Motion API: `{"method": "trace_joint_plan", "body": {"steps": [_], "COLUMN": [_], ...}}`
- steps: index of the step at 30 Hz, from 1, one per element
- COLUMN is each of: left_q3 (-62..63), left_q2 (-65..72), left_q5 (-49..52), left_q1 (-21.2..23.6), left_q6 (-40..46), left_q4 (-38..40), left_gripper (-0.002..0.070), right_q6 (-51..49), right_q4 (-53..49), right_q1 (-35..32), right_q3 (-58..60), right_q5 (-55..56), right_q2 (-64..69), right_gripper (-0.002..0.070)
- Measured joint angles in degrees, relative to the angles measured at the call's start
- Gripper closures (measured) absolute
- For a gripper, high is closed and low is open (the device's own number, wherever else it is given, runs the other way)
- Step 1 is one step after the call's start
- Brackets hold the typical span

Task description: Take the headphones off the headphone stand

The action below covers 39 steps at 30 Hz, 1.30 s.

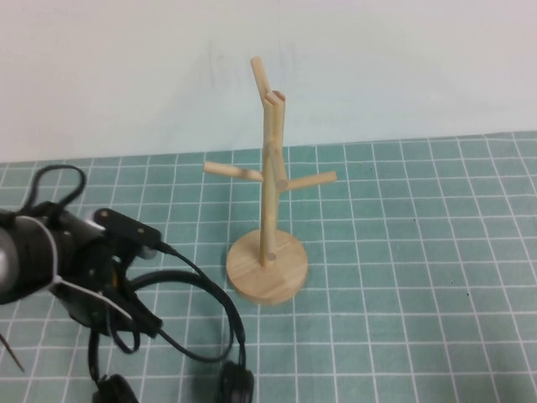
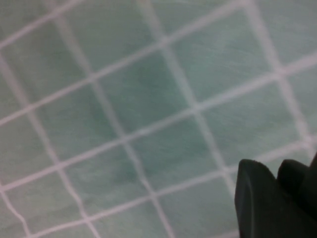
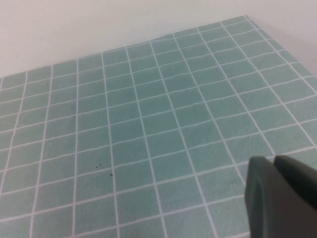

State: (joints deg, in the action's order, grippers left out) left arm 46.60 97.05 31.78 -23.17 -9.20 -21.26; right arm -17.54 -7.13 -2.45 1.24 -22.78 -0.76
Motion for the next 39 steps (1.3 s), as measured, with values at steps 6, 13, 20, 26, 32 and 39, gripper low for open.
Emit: {"method": "trace_joint_plan", "body": {"steps": [6, 13, 20, 26, 32, 39], "left_q3": [0.6, 0.6, 0.6, 0.6, -0.3, -7.4], "left_q2": [2.9, 6.9, 0.2, -19.1, -40.6, -66.6], "left_q5": [-3.2, -4.7, -4.3, 7.5, 14.9, 13.8], "left_q1": [4.9, 5.4, 5.4, 5.4, 5.4, 5.4], "left_q6": [0.6, 0.8, -0.3, -3.1, -3.1, -1.6], "left_q4": [0.9, 1.1, 1.4, 4.4, 6.7, 12.3], "left_gripper": [0.0629, 0.0473, 0.0144, 0.0268, 0.0631, 0.0675], "right_q6": [0.0, 0.0, 0.0, 0.0, 0.0, 0.0], "right_q4": [0.0, 0.0, 0.0, 0.0, 0.0, 0.0], "right_q1": [0.0, 0.0, 0.0, 0.0, 0.0, 0.0], "right_q3": [0.0, 0.0, 0.0, 0.0, 0.0, 0.0], "right_q5": [0.0, 0.0, 0.0, 0.0, 0.0, 0.0], "right_q2": [0.0, 0.0, 0.0, 0.0, 0.0, 0.0], "right_gripper": [0.0684, 0.0684, 0.0684, 0.0684, 0.0684, 0.0684]}}
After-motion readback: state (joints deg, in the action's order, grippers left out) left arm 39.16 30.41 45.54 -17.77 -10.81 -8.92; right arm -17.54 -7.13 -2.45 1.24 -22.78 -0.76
